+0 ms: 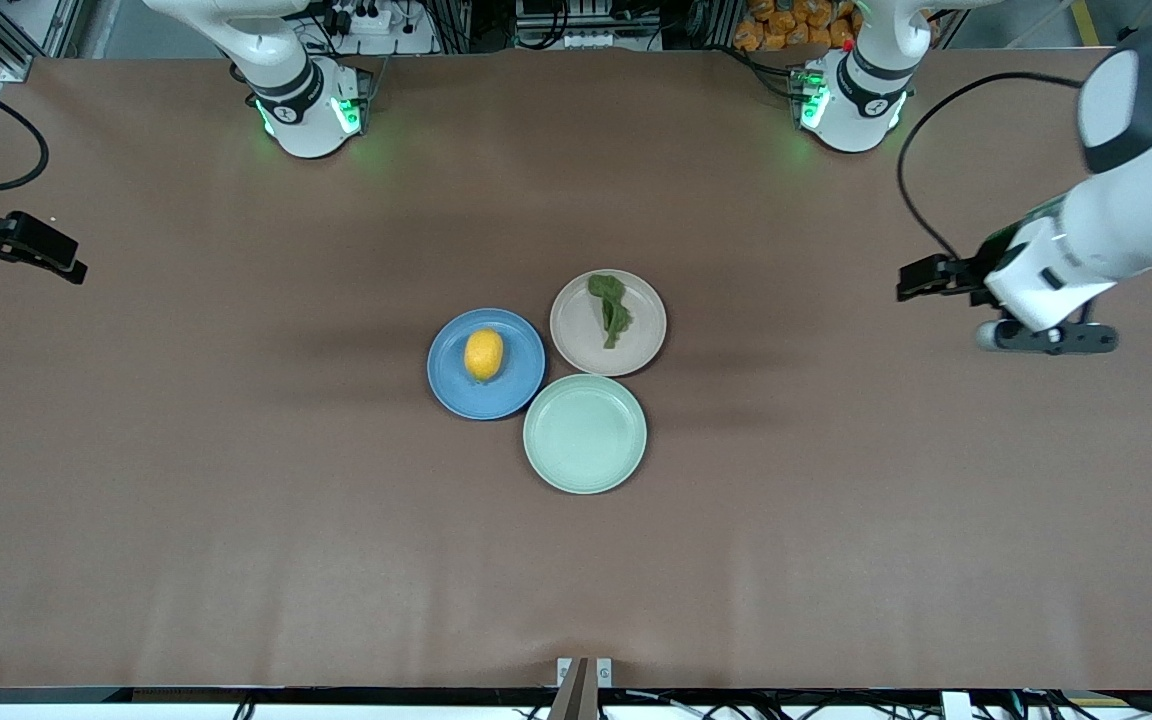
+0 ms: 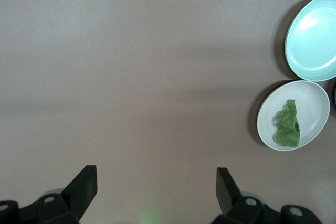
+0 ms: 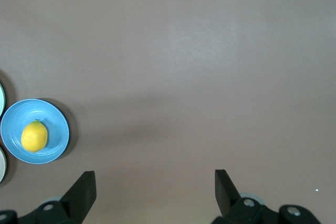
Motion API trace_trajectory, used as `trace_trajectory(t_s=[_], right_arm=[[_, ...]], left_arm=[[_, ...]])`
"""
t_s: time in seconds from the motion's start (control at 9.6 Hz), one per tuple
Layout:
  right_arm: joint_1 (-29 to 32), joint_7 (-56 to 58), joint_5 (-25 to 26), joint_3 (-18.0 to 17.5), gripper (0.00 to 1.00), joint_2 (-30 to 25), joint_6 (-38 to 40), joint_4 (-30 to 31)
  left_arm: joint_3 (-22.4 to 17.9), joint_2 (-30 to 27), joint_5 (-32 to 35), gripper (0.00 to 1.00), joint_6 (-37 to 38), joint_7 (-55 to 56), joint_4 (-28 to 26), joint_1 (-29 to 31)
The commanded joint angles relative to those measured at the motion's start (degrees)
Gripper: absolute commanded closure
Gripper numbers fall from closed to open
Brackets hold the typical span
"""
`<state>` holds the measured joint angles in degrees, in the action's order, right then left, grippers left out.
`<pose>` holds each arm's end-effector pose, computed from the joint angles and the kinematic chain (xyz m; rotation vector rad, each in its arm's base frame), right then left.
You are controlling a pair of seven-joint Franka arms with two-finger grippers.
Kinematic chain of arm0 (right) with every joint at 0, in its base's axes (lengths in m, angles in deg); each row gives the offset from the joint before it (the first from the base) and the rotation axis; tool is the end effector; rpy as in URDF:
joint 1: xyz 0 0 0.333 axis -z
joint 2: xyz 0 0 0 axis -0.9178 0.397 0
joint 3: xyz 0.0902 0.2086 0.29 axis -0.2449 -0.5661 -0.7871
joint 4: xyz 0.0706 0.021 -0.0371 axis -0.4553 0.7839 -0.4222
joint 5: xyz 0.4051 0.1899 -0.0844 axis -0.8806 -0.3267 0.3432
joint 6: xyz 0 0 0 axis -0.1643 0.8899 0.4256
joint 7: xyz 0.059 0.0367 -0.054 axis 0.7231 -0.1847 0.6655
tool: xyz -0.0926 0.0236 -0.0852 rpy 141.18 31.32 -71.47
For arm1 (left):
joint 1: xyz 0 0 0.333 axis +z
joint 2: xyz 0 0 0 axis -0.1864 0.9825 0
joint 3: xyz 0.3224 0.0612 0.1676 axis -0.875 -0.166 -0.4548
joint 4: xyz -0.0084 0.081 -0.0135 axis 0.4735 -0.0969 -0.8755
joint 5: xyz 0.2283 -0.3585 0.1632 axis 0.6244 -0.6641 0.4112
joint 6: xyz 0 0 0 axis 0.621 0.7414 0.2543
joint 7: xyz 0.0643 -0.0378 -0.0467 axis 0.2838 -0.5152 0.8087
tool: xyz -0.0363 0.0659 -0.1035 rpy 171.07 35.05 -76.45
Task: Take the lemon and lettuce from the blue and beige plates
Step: 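Reach the left gripper to the lettuce while the right gripper reaches the lemon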
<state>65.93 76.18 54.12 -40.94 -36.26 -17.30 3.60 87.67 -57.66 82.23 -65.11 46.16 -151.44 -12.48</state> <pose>0.6242 -0.0178 0.6678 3.1273 -0.1646 -0.0268 0.6260 -0.1231 0.5160 3.0099 -0.0120 -0.2564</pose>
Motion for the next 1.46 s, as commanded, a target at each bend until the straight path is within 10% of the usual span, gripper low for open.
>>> trace_trajectory(t_s=[0.0,0.62,1.35], right_arm=[[-0.63,-0.92,-1.09,-0.05,0.00,0.64,1.15,-1.46],[-10.29,-1.19,-1.26,-0.23,0.00,4.93,0.62,-1.19],[-20.22,-13.22,-8.02,-0.14,0.00,14.78,-4.28,-0.76]], left_arm=[[3.61,-2.21,-1.22,0.00,-6.12,5.63,-6.52,0.06],[15.65,0.68,-0.87,0.00,-21.59,21.35,-16.46,-1.25],[16.02,14.21,5.80,0.00,-29.85,47.80,-15.32,-14.42]])
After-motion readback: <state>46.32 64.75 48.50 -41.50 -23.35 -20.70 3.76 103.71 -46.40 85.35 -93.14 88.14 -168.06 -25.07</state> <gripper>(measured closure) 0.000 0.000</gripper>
